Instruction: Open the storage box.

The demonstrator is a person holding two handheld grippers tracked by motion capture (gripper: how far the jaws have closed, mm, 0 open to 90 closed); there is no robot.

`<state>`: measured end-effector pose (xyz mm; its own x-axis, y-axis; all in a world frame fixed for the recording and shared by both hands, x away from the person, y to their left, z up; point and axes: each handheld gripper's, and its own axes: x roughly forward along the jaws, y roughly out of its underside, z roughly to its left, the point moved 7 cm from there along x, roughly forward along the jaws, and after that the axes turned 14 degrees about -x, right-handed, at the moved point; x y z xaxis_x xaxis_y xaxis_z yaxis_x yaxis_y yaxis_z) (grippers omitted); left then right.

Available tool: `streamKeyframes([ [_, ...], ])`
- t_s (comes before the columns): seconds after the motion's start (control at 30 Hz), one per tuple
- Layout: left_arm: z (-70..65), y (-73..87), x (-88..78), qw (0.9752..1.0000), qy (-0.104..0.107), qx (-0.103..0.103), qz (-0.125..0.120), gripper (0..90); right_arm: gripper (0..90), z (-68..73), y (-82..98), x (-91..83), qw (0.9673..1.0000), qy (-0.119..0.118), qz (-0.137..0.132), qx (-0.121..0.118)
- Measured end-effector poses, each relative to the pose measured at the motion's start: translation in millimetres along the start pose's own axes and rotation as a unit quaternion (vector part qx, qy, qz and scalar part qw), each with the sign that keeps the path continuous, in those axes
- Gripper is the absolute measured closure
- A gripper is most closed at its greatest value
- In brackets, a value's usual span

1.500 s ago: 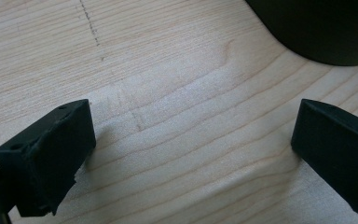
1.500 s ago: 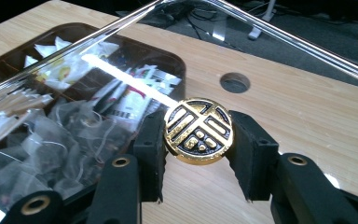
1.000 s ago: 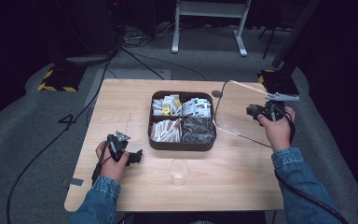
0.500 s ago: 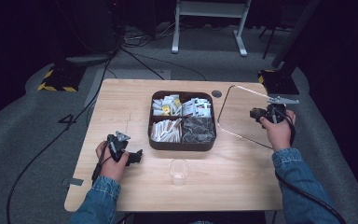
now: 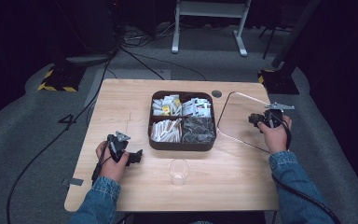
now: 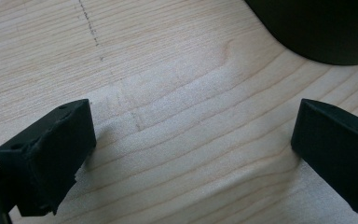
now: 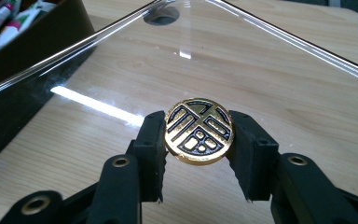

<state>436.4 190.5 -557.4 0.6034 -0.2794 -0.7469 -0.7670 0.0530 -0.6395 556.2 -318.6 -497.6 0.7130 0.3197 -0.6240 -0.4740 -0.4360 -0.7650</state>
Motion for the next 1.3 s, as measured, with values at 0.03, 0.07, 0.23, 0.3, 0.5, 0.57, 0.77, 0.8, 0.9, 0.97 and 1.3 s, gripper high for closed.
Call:
streamKeyframes([
  [0.03, -0.3, 0.1, 0.1, 1.0000, 0.001, -0.001, 0.000, 0.1, 58.8, 0.3, 1.8, 2.4, 1.0000, 0.000, 0.001, 0.000],
  [0.07, -0.3, 0.1, 0.0, 1.0000, 0.001, -0.001, 0.000, 0.1, 58.8, 0.7, 3.3, 4.1, 1.0000, 0.000, 0.003, 0.000],
  [0.23, -0.3, 0.2, 0.0, 1.0000, 0.001, -0.001, 0.000, 0.1, 58.8, 3.1, 8.9, 10.9, 1.0000, -0.001, 0.007, 0.000],
  [0.3, -0.3, 0.2, 0.0, 1.0000, 0.001, -0.001, 0.000, 0.1, 58.8, 3.5, 11.0, 13.0, 1.0000, -0.001, 0.009, -0.002],
  [0.5, -0.2, 0.1, 0.0, 1.0000, 0.001, -0.001, 0.000, 0.1, 58.8, 3.6, 19.2, 17.7, 0.9998, 0.000, 0.019, -0.002],
  [0.57, -0.1, 0.0, 0.0, 1.0000, 0.000, 0.000, 0.000, 0.1, 58.8, 4.0, 20.9, 18.4, 0.9998, 0.000, 0.020, -0.002],
  [0.77, -0.3, 0.1, 0.1, 1.0000, 0.001, -0.001, 0.000, 0.1, 58.8, 5.8, 24.9, 20.7, 0.9997, -0.003, 0.023, -0.001],
  [0.8, -0.1, 0.0, 0.0, 1.0000, 0.000, 0.000, 0.000, 0.1, 58.7, 6.0, 25.2, 20.9, 0.9997, -0.003, 0.023, -0.002],
  [0.9, -0.1, 0.1, -0.1, 1.0000, 0.000, 0.000, 0.001, 0.1, 58.8, 6.8, 26.3, 21.4, 0.9997, -0.004, 0.024, -0.001],
  [0.97, -0.3, 0.1, 0.0, 1.0000, 0.001, -0.001, 0.000, 0.1, 58.7, 7.1, 27.4, 22.1, 0.9997, -0.005, 0.025, 0.000],
  [1.3, -0.1, 0.0, 0.0, 1.0000, 0.000, 0.000, 0.000, 0.1, 58.7, 6.3, 32.1, 23.9, 0.9995, -0.005, 0.031, 0.005],
])
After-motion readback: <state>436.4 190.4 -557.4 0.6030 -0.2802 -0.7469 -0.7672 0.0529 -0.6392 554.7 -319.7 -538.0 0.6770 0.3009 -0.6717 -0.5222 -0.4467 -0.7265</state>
